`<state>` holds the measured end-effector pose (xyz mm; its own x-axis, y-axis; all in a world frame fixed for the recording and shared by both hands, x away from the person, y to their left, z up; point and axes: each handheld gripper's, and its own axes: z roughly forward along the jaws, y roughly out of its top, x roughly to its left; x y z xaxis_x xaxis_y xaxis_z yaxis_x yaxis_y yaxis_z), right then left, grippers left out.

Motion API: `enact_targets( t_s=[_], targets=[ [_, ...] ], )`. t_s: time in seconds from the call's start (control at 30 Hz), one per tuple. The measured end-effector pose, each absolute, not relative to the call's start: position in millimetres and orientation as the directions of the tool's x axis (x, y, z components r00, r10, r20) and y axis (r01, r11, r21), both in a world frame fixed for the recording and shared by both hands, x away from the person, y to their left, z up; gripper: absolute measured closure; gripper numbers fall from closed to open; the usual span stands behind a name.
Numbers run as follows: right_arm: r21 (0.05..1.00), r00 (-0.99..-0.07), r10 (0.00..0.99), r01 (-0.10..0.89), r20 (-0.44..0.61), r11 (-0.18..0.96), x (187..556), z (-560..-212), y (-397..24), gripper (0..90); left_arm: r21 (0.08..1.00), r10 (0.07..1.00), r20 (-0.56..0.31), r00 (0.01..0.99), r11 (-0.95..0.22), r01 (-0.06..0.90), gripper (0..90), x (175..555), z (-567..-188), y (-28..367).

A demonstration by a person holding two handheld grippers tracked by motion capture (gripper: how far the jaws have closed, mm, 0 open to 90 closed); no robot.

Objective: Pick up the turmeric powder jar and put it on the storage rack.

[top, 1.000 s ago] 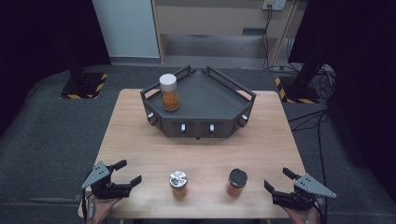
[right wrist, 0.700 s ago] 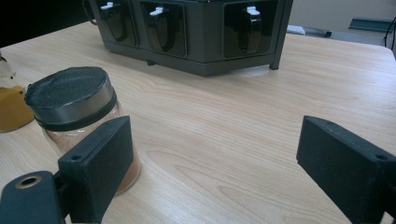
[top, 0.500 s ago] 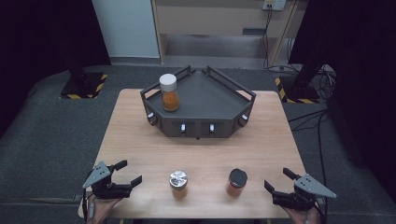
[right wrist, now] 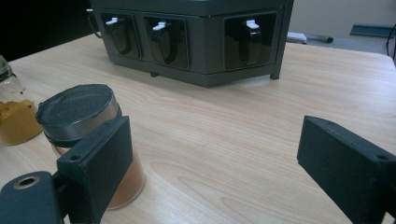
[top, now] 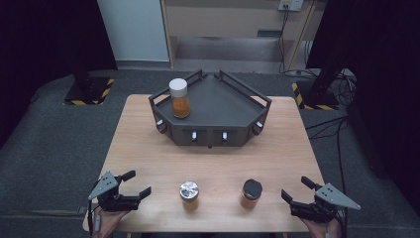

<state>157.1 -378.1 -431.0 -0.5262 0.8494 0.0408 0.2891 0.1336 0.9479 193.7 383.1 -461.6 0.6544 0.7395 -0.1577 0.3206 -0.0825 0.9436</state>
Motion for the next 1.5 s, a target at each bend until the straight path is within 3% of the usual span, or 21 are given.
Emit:
enact_targets(
  t_s=[0.63,1.5],
  targets=[
    [0.953,-0.593,0.805,0.252,0.015,0.167,165.6,-401.7,-364.9,9.4,0.94,0.738,-0.159,0.656,-0.091,0.33,6.8,195.4,-461.2,381.7],
    [0.938,-0.78,0.626,0.221,0.006,0.267,213.6,-368.8,-308.0,7.7,0.934,0.739,-0.177,0.65,-0.081,0.347,5.1,197.4,-461.8,382.0]
  ],
)
